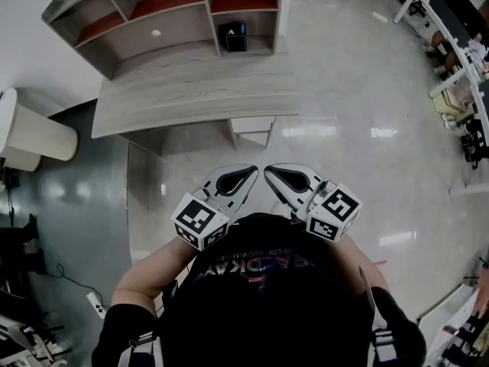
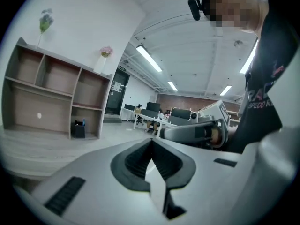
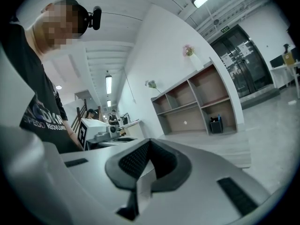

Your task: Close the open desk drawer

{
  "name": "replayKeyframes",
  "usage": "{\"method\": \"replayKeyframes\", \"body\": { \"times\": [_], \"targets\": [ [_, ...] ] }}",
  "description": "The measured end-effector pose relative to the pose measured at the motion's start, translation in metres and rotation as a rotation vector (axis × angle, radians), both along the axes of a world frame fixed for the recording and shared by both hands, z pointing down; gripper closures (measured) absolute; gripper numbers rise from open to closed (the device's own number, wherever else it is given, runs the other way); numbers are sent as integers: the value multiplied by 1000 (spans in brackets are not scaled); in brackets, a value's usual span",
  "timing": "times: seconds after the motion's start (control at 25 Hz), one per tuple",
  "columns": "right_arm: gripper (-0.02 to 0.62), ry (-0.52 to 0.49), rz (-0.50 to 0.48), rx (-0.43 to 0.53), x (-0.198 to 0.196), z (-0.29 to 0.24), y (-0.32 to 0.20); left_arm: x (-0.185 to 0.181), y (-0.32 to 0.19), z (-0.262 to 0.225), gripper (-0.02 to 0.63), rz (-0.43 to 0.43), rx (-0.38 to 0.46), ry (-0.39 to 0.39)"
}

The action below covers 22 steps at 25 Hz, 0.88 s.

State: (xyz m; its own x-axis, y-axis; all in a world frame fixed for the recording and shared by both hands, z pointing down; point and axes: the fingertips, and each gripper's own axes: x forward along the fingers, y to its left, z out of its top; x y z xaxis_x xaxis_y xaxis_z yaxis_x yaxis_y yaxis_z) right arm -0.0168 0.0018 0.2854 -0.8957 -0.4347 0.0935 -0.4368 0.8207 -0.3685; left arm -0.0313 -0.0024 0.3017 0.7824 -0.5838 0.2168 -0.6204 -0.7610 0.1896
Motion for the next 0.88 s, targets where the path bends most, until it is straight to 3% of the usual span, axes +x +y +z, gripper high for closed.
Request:
{"method": "replayKeyframes", "body": {
  "times": [0.44,0.88],
  "targets": [
    [578,-53,11,-194,6,34,1,-22,3,32,595,-126,-167,79],
    [578,-43,-12,-197,2,33,2,-31,-4,36,595,-160,-231,151]
  ]
}}
